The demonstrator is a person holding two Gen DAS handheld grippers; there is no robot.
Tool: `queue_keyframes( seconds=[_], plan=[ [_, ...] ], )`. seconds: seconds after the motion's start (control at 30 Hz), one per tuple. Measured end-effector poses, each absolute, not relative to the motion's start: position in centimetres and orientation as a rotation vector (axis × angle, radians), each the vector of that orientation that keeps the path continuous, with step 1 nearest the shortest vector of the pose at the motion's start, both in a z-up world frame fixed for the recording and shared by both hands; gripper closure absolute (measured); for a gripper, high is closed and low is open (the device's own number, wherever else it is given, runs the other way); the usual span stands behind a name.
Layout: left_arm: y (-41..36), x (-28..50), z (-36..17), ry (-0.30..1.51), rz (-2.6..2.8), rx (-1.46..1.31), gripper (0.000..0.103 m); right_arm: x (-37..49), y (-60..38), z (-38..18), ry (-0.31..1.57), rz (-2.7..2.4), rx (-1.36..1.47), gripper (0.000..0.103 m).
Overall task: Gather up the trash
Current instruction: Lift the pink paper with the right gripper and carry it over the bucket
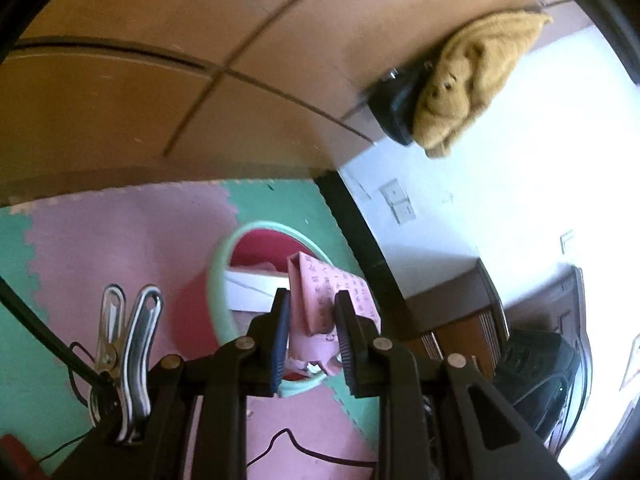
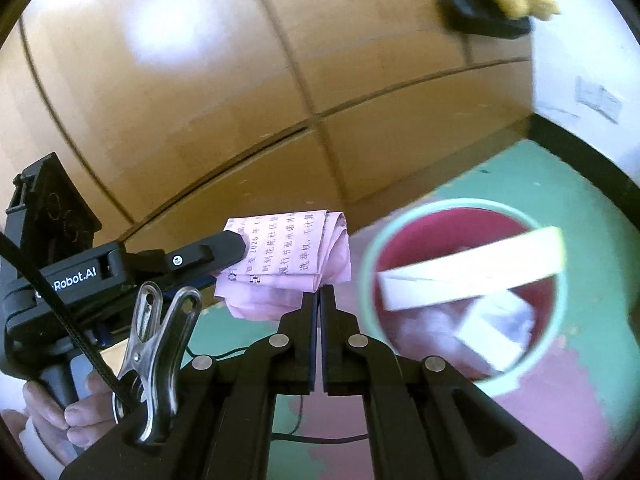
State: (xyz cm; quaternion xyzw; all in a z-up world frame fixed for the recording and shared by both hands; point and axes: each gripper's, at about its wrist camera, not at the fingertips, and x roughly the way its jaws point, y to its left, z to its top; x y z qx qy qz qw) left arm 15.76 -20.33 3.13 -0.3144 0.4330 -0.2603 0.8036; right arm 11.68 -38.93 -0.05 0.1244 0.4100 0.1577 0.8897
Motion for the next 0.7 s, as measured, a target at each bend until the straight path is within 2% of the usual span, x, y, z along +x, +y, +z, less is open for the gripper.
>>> queue_keyframes(
  seconds=[0.3,0.7],
  plan=[
    [-25.2,17.2,-0.8,1.024,-0.583,-0.670,0.080,11.5,-45.9,-3.9,0.910,0.205,0.352,0.101],
    [-27.3,19.7,-3.9,1.115,-0.496,-0.603,0.077,13.9,-48.0,-6.6,0.988,0.109,0.414,0.101]
  ],
)
